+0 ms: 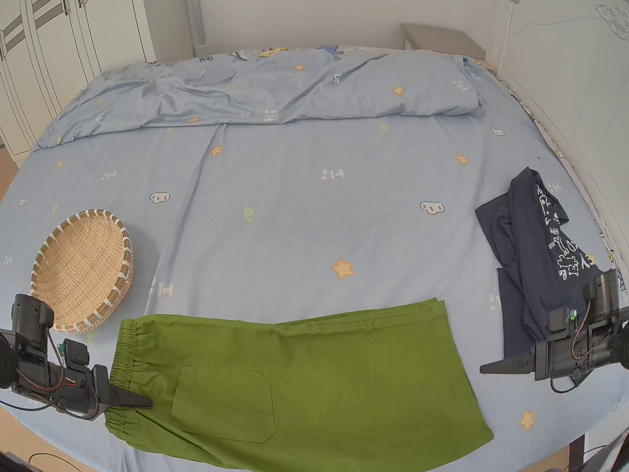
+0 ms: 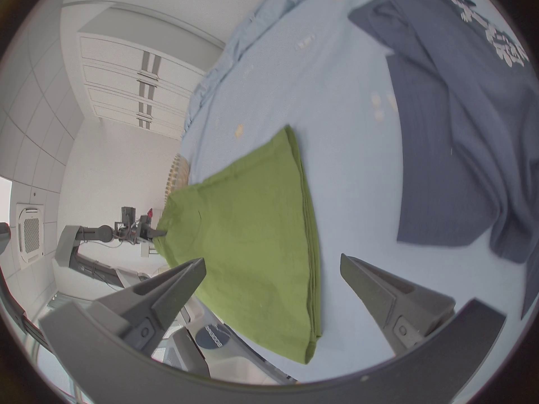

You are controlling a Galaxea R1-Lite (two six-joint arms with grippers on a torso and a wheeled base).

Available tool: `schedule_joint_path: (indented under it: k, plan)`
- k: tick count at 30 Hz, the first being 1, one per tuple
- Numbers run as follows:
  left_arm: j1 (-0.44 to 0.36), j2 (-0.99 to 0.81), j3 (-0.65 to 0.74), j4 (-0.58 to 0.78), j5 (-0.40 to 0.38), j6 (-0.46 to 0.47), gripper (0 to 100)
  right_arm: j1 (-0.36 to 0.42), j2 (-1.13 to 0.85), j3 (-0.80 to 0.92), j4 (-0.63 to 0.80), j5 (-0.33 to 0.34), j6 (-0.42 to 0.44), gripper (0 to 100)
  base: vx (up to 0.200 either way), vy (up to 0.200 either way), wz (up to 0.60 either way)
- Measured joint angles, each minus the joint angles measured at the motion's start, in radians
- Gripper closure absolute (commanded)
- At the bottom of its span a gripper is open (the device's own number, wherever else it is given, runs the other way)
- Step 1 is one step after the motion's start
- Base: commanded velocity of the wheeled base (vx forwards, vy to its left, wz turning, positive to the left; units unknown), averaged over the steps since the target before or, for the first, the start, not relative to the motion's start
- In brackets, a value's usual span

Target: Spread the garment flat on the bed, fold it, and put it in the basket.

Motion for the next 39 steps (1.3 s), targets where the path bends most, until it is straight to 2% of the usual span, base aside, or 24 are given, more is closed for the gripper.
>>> schedule_joint_path:
  k: [4,7,10,15,19,23,28,34,39]
  plan:
    - [0.044,-0.073,-0.097,0.175,0.017,0.069,100,0.008,-0.082,-0.052,0.021,-0.006,0.046,0,0.000,0.000,0.00]
    - [0.106,-0.115,-0.157,0.213,0.067,0.154,100,0.015,-0.141,-0.086,0.040,-0.012,0.069,0,0.000,0.000,0.00]
    - [0.123,-0.133,-0.187,0.219,0.098,0.177,100,0.016,-0.168,-0.100,0.046,-0.017,0.077,0,0.000,0.000,0.00]
    - [0.107,-0.157,-0.237,0.237,0.107,0.181,100,0.015,-0.200,-0.115,0.050,-0.020,0.081,0,0.000,0.000,0.00]
    - [0.055,-0.174,-0.316,0.329,0.124,0.177,100,0.017,-0.218,-0.119,0.058,-0.027,0.081,0,0.000,0.000,0.00]
    - [-0.038,-0.188,-0.411,0.423,0.155,0.164,100,0.026,-0.234,-0.122,0.071,-0.036,0.081,0,0.000,0.000,0.00]
    - [-0.228,-0.205,-0.506,0.471,0.216,0.099,100,0.050,-0.250,-0.124,0.081,-0.063,0.081,0,0.000,0.000,0.00]
    - [-0.495,-0.215,-0.574,0.488,0.386,0.023,100,0.087,-0.261,-0.120,0.086,-0.105,0.081,0,0.000,0.000,0.00]
    - [-0.721,-0.206,-0.615,0.473,0.494,-0.054,100,0.121,-0.266,-0.116,0.088,-0.134,0.082,0,0.000,0.000,0.00]
